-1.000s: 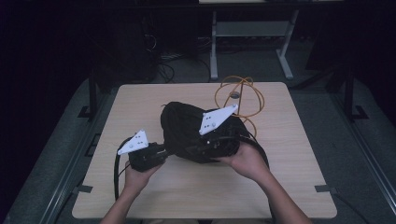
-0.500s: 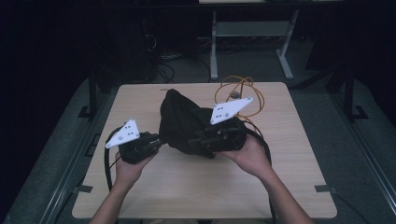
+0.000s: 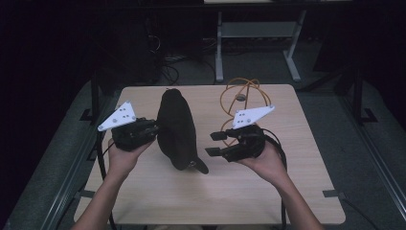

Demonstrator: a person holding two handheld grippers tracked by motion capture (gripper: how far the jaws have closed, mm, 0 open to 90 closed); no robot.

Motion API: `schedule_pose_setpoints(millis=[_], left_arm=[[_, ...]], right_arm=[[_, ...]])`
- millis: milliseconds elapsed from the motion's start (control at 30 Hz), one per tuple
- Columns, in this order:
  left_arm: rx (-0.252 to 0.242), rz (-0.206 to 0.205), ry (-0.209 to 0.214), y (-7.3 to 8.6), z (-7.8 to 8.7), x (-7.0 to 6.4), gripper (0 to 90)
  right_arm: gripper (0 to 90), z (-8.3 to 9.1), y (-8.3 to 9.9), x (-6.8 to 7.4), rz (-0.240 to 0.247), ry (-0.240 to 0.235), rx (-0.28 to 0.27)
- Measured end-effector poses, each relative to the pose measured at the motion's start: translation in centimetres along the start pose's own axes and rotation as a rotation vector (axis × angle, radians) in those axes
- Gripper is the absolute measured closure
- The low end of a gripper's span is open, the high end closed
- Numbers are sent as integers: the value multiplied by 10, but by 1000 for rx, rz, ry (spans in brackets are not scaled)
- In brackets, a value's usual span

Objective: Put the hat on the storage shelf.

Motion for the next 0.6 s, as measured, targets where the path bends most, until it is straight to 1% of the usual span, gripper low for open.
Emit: schedule_pose_setpoints(millis=[100,133,167,200,233,267,300,367,400,467,500,567,600], left_arm=[[-16,24,7,-4,3,4,854],[-16,24,7,-4,3,4,853],[-19,26,10,-6,3,5,854],[-20,29,12,-7,3,6,854],[-22,32,15,-8,3,7,854],[-20,32,15,-9,2,7,854],[-14,30,13,-12,1,8,853],[-5,26,9,-12,0,9,854],[0,28,6,-14,-1,10,853],[3,29,6,-14,-1,11,853],[7,32,7,-15,-1,11,854],[12,31,9,-17,-2,13,853],[11,38,13,-18,-2,14,853]], right_arm=[[388,6,11,-2,-4,28,24],[388,6,11,-2,-4,28,24],[364,12,18,-4,-14,37,28],[364,12,18,-4,-14,37,28],[340,18,25,-6,-26,51,29],[340,18,25,-6,-26,51,29],[326,24,34,-9,-31,75,44],[321,27,37,-9,-36,81,43],[303,34,47,-11,-51,105,45],[301,36,50,-12,-56,111,44],[296,43,61,-12,-72,125,40],[287,49,70,-13,-89,144,38],[287,49,70,-13,-89,144,38]])
Point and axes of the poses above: each handheld gripper's, and its own axes: z roughly backward along the jaws, y roughly out of its underside, x roughly to its left, the point moved 6 cm from there along -z, roughly forward along the jaws, and after that the axes turned 13 degrees about z, right-handed, at the moved point
